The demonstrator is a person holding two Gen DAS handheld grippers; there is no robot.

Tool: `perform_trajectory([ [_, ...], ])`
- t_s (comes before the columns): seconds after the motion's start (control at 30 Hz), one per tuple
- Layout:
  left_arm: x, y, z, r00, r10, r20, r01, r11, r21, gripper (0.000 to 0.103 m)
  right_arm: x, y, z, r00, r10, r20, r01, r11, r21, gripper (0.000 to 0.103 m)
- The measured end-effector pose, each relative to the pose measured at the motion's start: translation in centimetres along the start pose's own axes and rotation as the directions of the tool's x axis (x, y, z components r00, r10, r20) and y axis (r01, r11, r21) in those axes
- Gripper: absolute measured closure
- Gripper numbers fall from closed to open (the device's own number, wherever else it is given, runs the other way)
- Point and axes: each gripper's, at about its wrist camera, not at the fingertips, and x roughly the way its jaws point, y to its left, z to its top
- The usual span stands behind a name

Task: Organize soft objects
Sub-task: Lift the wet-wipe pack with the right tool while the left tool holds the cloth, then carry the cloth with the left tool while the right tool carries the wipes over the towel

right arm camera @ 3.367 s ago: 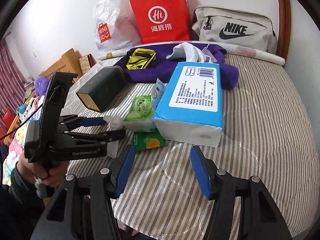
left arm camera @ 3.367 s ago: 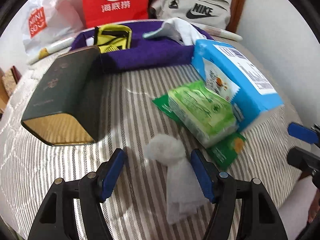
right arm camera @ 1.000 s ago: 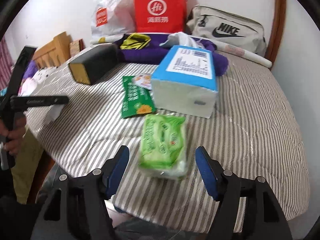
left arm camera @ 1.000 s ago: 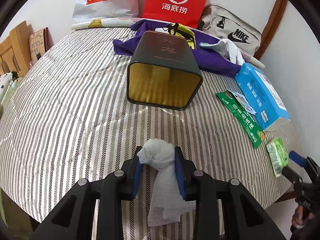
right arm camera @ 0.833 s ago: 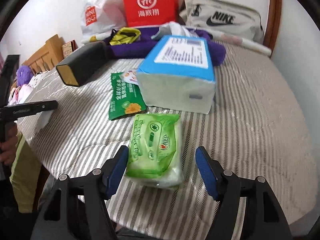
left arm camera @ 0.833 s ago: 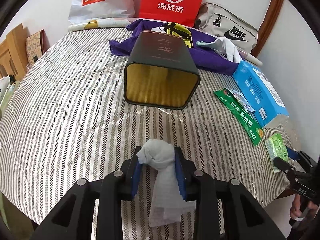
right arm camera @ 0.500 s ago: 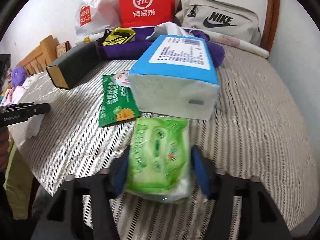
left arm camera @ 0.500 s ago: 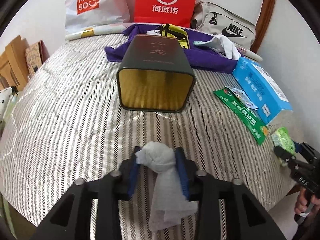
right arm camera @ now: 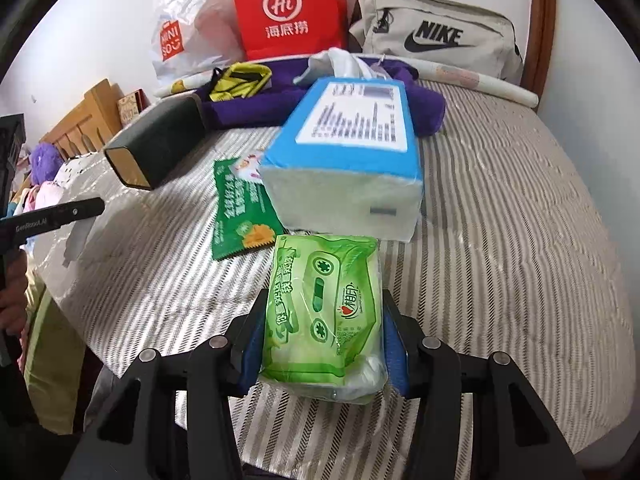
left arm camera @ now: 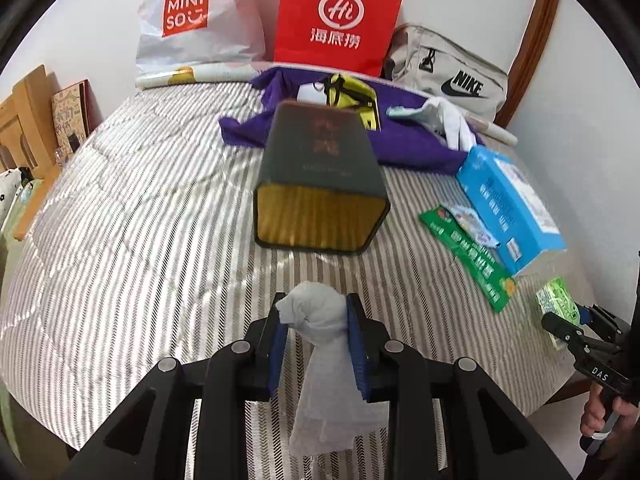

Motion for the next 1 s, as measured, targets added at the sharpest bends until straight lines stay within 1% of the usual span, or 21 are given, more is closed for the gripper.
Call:
perform_trajectory([
  [0.1,-0.8,0.0,0.5,1.000,-0.003,0.014,0.003,1.000,-0.002,0.076,-1.2,0.0,0.7,1.000,0.007,0.009,-0.007,1.000,-0.008,0.052],
  [0.3,-2.2,0.2,2.2,0.999,-0.004,0.039,0.004,1.000,-0.008,0.076,-3.5,-0.1,2.7,0.997,0.065,0.047,-0.065,0.998,-0.005,0.052],
  [0.57,-3.6,0.4,5.3,0.997,0.016,0.071,-0.016,1.000,0.005,0.076,-5.3,0.4,7.1,0.991,0.070,0.112,-0.062,0.996,-0.067,0.052],
  [0.7,-3.3,0.7,7.0,0.998,0.009,0.067,-0.009,1.000,-0.003,0.076,-5.3,0.7,9.6,0.989,0.067,0.132,-0.054,0.994,-0.100,0.052],
  [0.83,-2.7,0.7,9.0,0.998,-0.015,0.058,0.015,1.000,-0.009,0.076,-4.5,0.6,12.2,0.988,0.067,0.139,-0.051,0.992,-0.114,0.052],
  [1.0,-1.8,0.5,11.4,0.998,0.001,0.056,0.000,1.000,-0.008,0.076,-3.5,0.2,15.0,0.988,0.064,0.140,-0.049,0.993,-0.110,0.052],
])
